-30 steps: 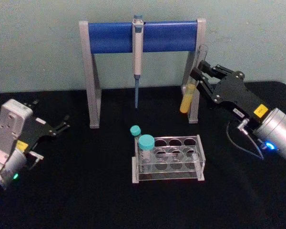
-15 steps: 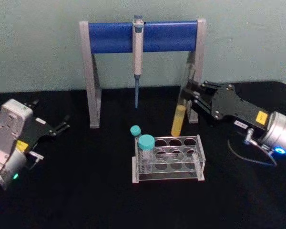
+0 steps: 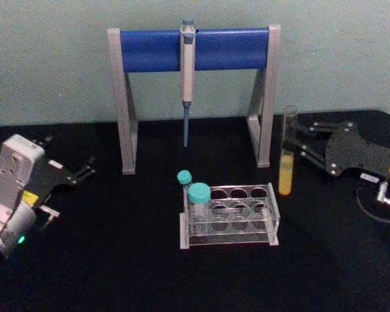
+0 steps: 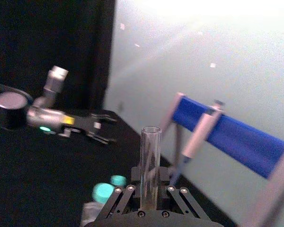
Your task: Pick up the test tube from the test tube rack, shake it, then place it back into the test tube rack.
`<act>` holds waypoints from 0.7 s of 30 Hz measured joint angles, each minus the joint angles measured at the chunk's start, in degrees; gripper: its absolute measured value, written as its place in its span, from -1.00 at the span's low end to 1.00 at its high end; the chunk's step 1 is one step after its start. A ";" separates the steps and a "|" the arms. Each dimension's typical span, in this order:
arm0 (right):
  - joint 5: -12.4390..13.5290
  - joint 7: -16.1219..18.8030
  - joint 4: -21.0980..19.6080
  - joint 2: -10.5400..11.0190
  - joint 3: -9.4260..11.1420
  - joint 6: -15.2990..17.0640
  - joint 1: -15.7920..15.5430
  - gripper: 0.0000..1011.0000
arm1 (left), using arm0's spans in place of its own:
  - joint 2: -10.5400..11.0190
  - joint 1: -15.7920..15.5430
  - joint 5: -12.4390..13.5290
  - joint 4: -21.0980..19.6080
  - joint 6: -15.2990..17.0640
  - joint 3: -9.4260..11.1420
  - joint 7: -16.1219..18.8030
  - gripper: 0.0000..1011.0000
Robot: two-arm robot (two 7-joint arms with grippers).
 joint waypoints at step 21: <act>-16.32 -17.20 1.44 -9.63 -0.56 -4.78 1.74 -0.56 | 0.00 0.00 0.00 0.00 0.00 0.00 0.00 0.98</act>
